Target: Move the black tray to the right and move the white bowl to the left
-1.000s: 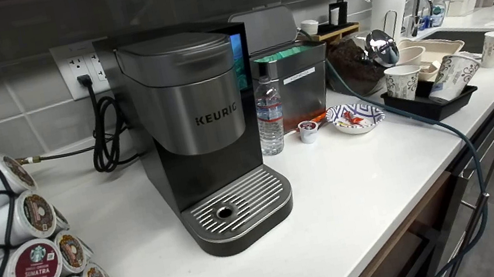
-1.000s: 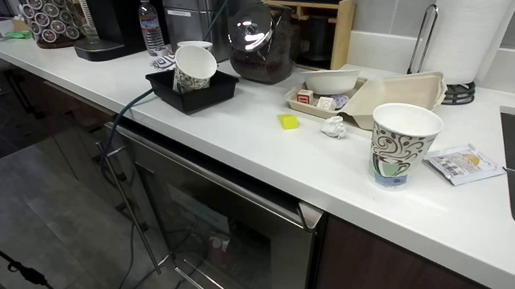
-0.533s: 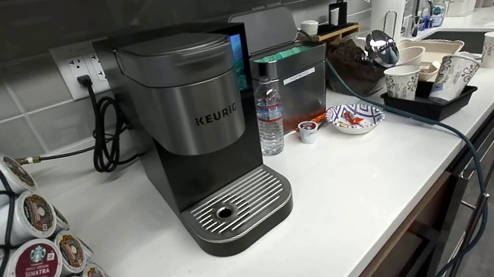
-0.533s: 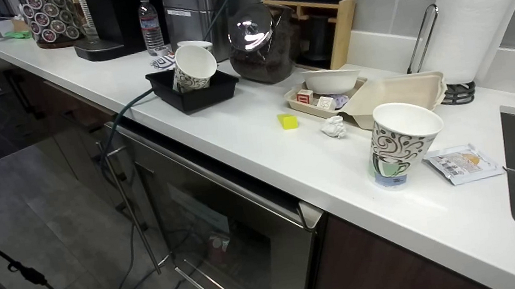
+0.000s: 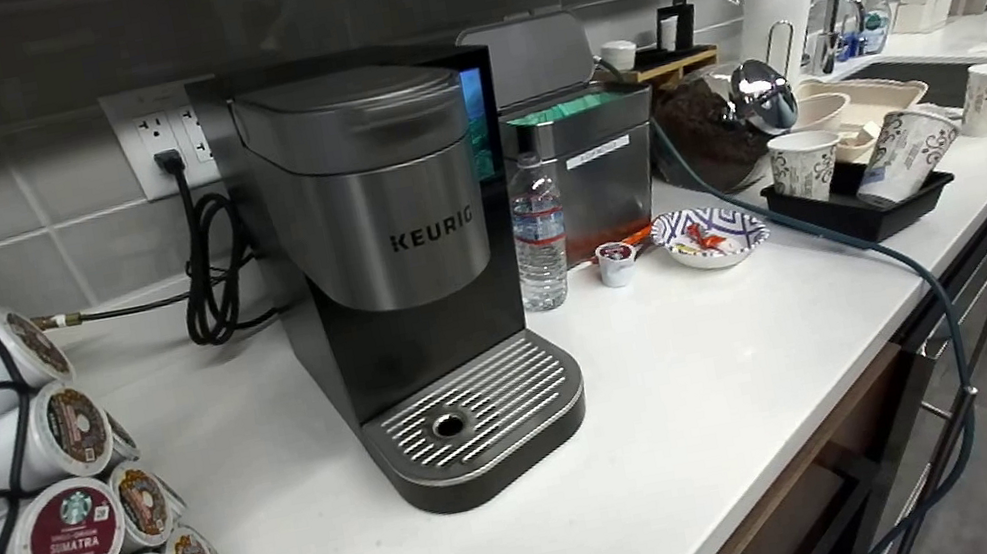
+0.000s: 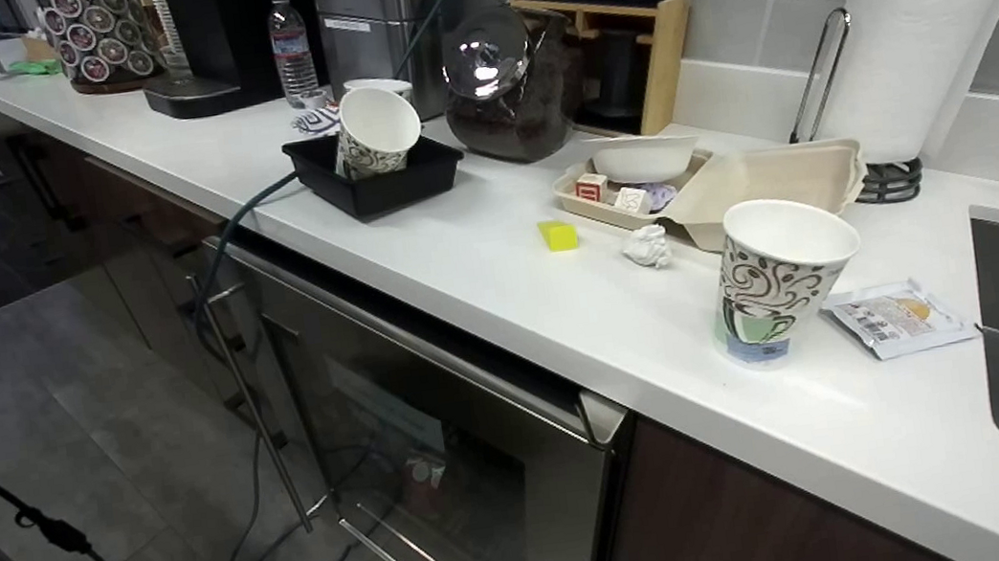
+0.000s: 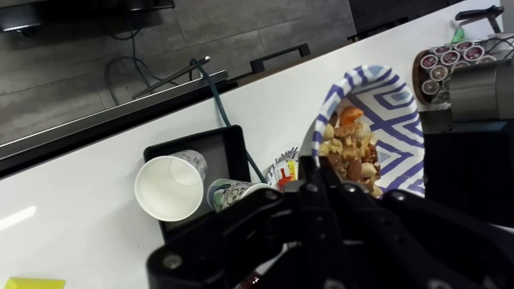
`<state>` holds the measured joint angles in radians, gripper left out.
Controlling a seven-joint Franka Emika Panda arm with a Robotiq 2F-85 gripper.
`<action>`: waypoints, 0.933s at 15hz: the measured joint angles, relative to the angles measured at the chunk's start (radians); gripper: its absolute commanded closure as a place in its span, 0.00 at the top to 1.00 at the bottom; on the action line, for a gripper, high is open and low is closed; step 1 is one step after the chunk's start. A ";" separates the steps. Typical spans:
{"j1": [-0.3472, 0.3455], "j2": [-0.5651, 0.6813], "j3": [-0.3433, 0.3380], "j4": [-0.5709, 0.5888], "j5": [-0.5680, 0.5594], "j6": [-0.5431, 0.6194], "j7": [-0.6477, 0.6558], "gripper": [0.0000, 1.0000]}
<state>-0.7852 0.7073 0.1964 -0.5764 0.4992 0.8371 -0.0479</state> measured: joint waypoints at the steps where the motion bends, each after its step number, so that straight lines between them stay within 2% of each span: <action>1: 0.001 -0.020 0.005 -0.017 0.016 0.000 0.019 0.01; 6: 0.033 -0.137 0.016 -0.138 0.025 0.000 0.023 0.01; 10: 0.084 -0.253 0.028 -0.269 -0.020 -0.001 -0.099 0.03; 12: 0.119 -0.276 -0.006 -0.283 -0.017 -0.001 -0.106 0.03; 14: 0.124 -0.270 -0.025 -0.282 -0.012 -0.001 -0.106 0.03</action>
<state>-0.6615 0.4368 0.1714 -0.8585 0.4874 0.8361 -0.1541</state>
